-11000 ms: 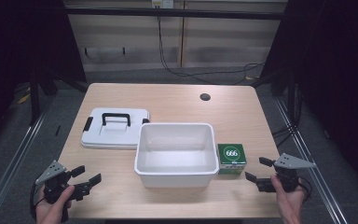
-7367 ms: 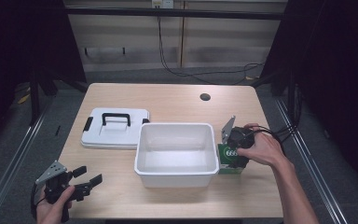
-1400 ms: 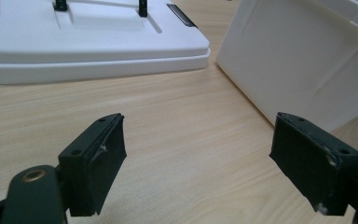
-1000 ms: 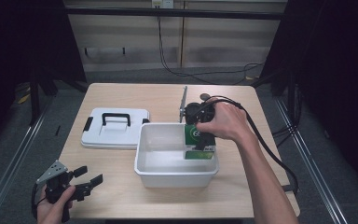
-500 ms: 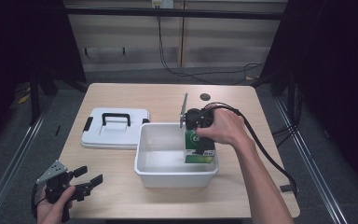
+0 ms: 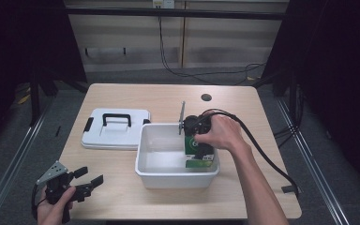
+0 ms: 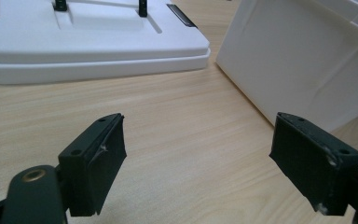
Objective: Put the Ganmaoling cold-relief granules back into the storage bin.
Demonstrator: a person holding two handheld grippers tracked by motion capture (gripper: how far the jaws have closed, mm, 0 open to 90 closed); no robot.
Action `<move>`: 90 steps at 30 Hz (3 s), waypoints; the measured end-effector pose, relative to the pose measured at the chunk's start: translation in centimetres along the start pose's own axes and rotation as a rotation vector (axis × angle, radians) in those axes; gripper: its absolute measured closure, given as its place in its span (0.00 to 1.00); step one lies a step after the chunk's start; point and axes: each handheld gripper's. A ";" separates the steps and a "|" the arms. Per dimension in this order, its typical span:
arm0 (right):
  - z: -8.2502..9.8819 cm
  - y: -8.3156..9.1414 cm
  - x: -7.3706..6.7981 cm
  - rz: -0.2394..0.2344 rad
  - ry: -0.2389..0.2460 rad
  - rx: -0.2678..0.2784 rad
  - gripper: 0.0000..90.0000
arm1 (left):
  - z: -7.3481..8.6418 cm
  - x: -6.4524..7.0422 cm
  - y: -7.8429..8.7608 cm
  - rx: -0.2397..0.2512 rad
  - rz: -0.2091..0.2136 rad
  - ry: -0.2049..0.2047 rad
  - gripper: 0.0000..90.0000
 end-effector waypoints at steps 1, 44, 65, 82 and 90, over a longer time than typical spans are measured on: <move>0.0 -0.3 0.0 0.006 -0.002 -0.002 0.17 | 0.0 0.0 0.0 -0.001 0.000 0.000 0.19; 0.4 -4.7 -0.2 0.035 -0.015 -0.062 0.15 | 0.0 0.0 0.0 0.000 0.003 0.000 0.19; 0.5 -4.3 -0.1 0.020 -0.013 -0.066 0.14 | 0.0 -0.1 -0.1 -0.005 0.004 0.000 0.19; 1.1 -1.6 -0.3 0.048 -0.057 -0.005 0.16 | 0.0 -0.1 -0.3 -0.008 0.007 0.002 0.19; 1.7 -0.1 -0.3 0.070 -0.076 0.075 0.17 | -0.1 0.0 -0.3 -0.005 0.011 0.001 0.19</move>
Point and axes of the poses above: each handheld gripper's, and its own axes: y roughly backward along the jaws, z roughly out of its underside, x roughly to its right, and after that the axes turned 9 degrees about x, right-handed
